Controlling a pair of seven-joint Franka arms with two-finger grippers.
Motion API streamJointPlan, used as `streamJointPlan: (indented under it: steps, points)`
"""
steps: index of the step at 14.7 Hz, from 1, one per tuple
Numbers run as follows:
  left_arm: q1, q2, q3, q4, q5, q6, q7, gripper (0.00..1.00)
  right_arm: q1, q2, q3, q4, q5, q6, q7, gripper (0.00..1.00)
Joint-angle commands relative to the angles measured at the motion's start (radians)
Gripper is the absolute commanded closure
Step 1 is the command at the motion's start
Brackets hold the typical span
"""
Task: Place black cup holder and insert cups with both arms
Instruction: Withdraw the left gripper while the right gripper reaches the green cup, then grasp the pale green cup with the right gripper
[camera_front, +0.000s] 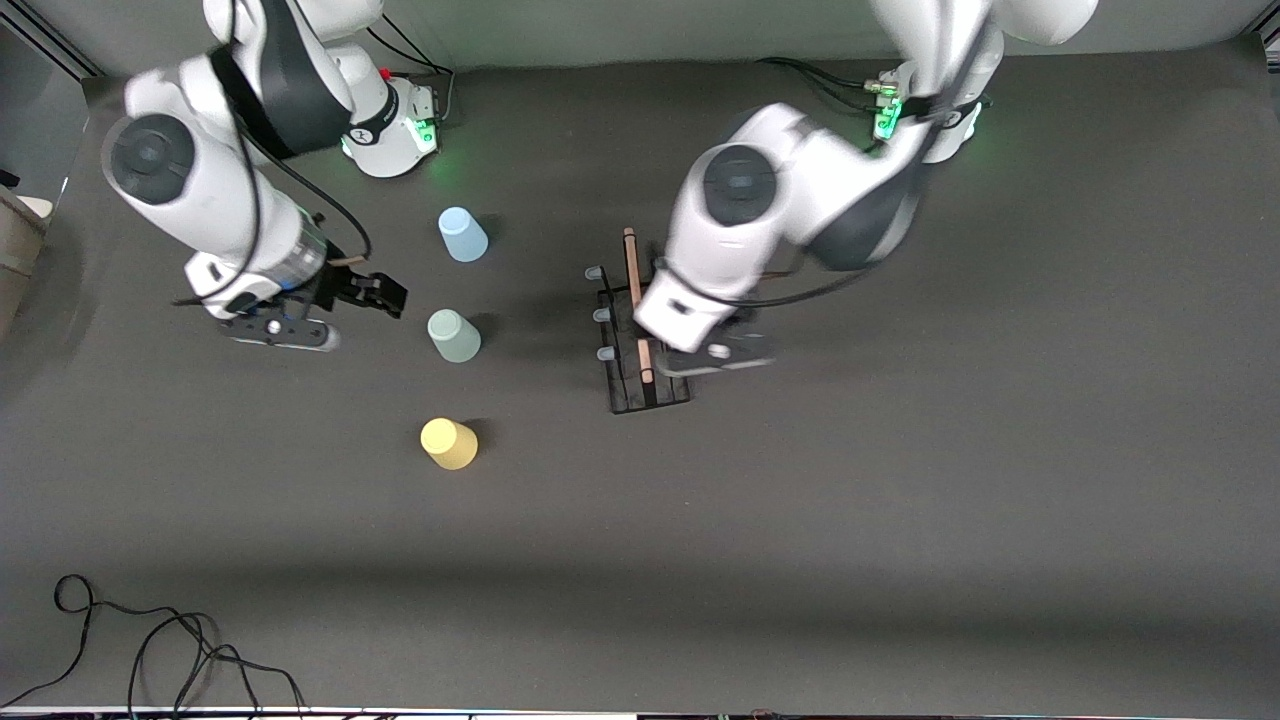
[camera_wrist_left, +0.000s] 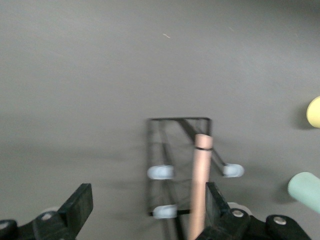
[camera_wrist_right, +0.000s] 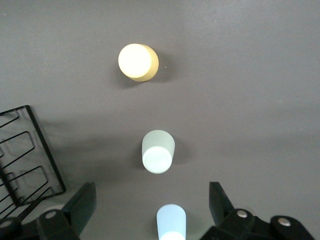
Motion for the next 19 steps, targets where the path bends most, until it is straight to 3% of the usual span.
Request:
streamJointPlan:
  steps: [1, 6, 11, 14, 17, 19]
  points:
    - [0.127, -0.097, -0.008, -0.038, 0.012, -0.105, 0.129, 0.00, 0.038, -0.014, -0.009, -0.160, 0.013, 0.181, 0.033, 0.00]
    - [0.365, -0.147, -0.008, -0.084, 0.021, -0.124, 0.431, 0.00, 0.067, 0.062, -0.009, -0.289, 0.020, 0.334, 0.051, 0.00]
    - [0.566, -0.249, -0.007, -0.163, 0.072, -0.113, 0.793, 0.00, 0.068, 0.158, -0.009, -0.324, 0.020, 0.450, 0.051, 0.00]
    - [0.638, -0.253, -0.007, -0.152, 0.087, -0.084, 0.933, 0.00, 0.068, 0.225, -0.009, -0.333, 0.020, 0.547, 0.051, 0.00]
    - [0.632, -0.262, -0.010, -0.152, 0.193, -0.107, 0.953, 0.00, 0.070, 0.257, -0.009, -0.335, 0.018, 0.585, 0.051, 0.00]
    - [0.626, -0.283, -0.016, -0.152, 0.193, -0.143, 0.941, 0.00, 0.070, 0.260, -0.009, -0.340, 0.018, 0.579, 0.036, 0.00]
